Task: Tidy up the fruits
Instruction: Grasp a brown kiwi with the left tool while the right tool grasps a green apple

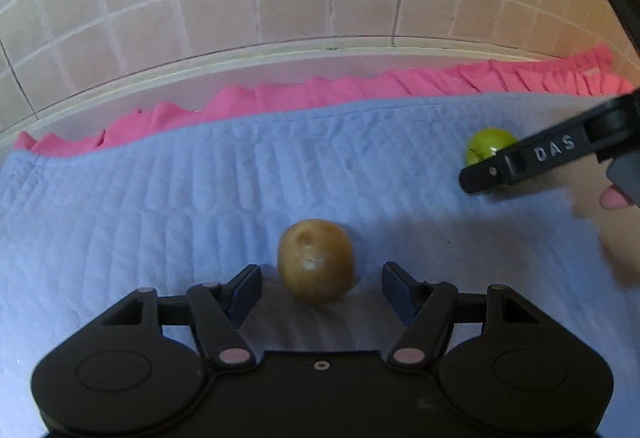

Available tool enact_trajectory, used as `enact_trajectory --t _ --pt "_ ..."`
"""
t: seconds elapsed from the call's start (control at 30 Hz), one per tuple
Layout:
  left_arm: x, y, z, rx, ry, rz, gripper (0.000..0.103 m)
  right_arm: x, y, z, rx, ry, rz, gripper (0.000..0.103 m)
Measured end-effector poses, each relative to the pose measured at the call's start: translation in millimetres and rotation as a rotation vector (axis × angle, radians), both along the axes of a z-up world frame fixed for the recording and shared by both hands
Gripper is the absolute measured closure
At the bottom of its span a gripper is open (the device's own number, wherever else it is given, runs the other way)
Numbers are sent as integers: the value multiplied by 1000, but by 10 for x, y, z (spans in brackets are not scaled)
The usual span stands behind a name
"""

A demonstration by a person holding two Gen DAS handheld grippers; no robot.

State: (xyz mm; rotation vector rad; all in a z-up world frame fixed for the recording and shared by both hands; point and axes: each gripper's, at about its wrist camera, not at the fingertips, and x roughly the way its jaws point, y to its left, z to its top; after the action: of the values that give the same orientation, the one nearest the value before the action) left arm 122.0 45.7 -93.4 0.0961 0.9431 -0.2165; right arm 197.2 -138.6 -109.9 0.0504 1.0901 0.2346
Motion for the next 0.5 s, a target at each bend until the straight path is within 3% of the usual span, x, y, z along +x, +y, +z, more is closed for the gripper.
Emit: enact_trajectory --t 0.07,0.27,0.33,0.5 --pt "1 -11 8 1 -4 4 23 0 31 -14 -14 -12 7 21" --pt "72 -39 -11 5 0 16 25 19 39 5 -12 -25 12 39" --pt "116 -42 -29 10 4 19 41 25 26 8 1 -23 19 46" --pt "116 -131 -10 82 -9 -12 57 12 -25 39 36 -25 8 53"
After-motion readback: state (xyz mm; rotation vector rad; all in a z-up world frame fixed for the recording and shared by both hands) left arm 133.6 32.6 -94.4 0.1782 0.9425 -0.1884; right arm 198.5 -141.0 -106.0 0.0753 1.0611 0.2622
